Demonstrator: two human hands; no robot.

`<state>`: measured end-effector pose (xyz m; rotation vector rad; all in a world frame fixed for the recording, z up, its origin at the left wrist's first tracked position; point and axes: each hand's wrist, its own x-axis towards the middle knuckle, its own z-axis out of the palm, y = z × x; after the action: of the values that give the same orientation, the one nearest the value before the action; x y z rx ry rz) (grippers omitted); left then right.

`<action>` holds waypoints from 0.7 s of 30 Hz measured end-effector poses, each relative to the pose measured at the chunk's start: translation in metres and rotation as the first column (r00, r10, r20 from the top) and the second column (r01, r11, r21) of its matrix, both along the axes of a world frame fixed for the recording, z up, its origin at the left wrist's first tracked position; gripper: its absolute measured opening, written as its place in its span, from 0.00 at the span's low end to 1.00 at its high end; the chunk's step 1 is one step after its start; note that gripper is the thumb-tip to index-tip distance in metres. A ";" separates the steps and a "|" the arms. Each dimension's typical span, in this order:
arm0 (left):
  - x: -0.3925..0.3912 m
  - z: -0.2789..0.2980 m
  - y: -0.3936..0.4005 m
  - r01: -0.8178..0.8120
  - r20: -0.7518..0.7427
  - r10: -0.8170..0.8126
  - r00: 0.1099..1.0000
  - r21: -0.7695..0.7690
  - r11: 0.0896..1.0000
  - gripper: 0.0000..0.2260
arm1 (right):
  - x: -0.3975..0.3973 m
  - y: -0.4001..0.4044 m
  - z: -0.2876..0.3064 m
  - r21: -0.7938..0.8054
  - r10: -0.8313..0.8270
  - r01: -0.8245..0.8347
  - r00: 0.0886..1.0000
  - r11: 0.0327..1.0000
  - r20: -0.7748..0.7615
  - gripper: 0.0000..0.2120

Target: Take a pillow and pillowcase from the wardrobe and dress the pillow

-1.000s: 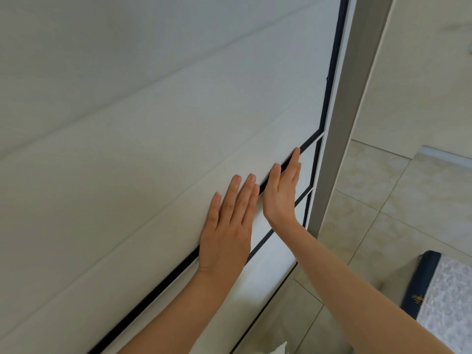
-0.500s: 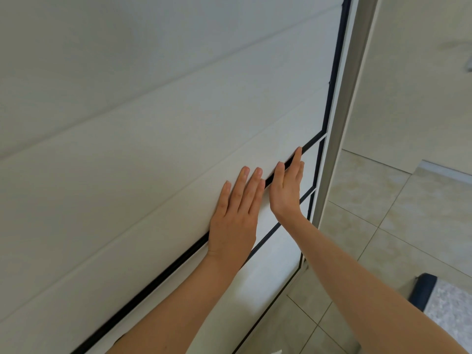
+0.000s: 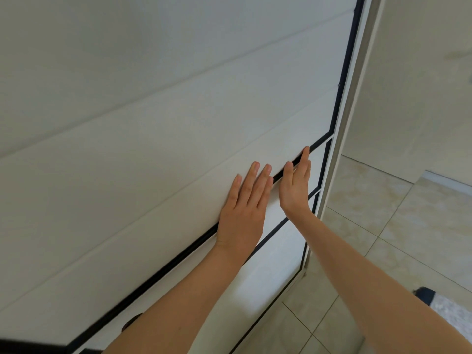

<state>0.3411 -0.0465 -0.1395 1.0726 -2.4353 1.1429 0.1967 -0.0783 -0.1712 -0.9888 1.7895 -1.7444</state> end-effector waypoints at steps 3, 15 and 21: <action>-0.006 0.000 -0.002 -0.013 0.012 0.013 1.000 -0.008 1.000 0.30 | -0.008 -0.001 0.000 0.000 0.013 -0.013 1.000 1.000 -0.012 0.28; -0.013 0.003 -0.004 0.021 0.005 -0.021 1.000 0.042 0.999 0.32 | -0.025 0.000 0.005 0.020 0.044 -0.043 0.997 0.999 -0.069 0.29; -0.006 0.012 0.009 0.049 -0.044 -0.041 0.998 0.213 0.976 0.34 | -0.027 0.027 0.017 0.122 0.020 -0.001 0.989 0.992 -0.149 0.31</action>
<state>0.3350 -0.0380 -0.1272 1.0810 -2.5819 0.8521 0.1695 -0.0510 -0.1543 -1.1015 1.9548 -1.5698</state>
